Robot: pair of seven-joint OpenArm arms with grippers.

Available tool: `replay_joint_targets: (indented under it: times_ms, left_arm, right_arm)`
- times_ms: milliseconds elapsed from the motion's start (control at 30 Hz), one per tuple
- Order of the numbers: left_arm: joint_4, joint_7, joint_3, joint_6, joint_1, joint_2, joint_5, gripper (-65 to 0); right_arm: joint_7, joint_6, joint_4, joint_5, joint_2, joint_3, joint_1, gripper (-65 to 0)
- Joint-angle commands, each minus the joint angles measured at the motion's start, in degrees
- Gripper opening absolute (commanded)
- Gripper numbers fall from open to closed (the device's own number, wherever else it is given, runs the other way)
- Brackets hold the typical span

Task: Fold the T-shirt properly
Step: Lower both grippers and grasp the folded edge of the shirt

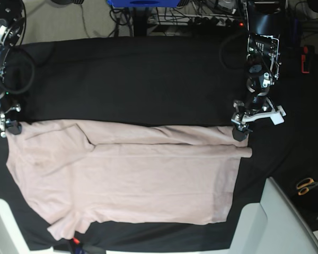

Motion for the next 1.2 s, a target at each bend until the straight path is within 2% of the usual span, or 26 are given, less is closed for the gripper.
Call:
replay_joint_targets:
  times_ms: [0, 100, 300, 533, 600, 733, 800, 967, 1067, 1167]
  left_arm:
    - [-0.15, 1.63, 0.04, 2.07, -0.42, -0.38, 0.68, -22.2]
    - [0.12, 1.63, 0.21, 2.07, -1.30, -0.29, 0.68, -22.2]
    - [-0.15, 1.54, 4.96, 2.07, -2.89, -0.38, 0.68, -22.2]
    - [-0.24, 1.46, 4.70, 2.07, -3.76, -0.38, 0.68, -22.7]
    - [-0.24, 1.28, 4.61, 2.07, -3.59, -0.46, 0.68, -27.6]
    - [-0.41, 1.19, 4.61, 2.07, -3.59, -1.08, 0.68, -49.9]
    - [-2.17, 1.19, 4.61, 2.07, -4.03, -1.17, 0.68, -56.9]
    - [-7.09, 1.11, 4.61, 2.07, -5.52, -2.05, 0.68, -58.4]
    - [-8.68, 1.11, 4.61, 2.07, -5.96, -2.22, 0.68, -65.0]
    - [-8.76, 1.11, 4.96, 2.07, -6.05, -2.92, 0.68, -65.0]
  right_arm:
    - [0.01, -0.47, 0.16, -0.16, 0.57, -0.08, 0.10, -64.8]
    - [0.01, -0.47, 0.16, -0.16, 0.57, -0.08, 0.10, -64.8]
    - [0.01, -0.47, 0.16, -0.16, 0.57, -0.08, 0.10, -64.8]
    - [-0.08, -0.47, 0.16, -0.16, 0.57, -0.08, 0.10, -64.8]
    - [-0.08, -0.47, 0.16, -0.16, 0.57, -0.08, 0.10, -64.8]
    - [-0.08, -0.47, 0.16, -0.16, 0.57, -0.08, 0.10, -64.8]
    - [-0.08, -0.47, 0.16, -0.16, 0.57, -0.08, 0.10, -64.8]
    - [-0.08, -0.47, 0.07, -0.25, 0.57, -0.17, 0.01, -64.8]
    - [-0.08, -0.47, 0.07, -0.25, 0.57, -0.17, 0.01, -64.8]
    - [-0.08, -0.47, 0.16, -0.25, 0.57, -0.26, 0.01, -64.8]
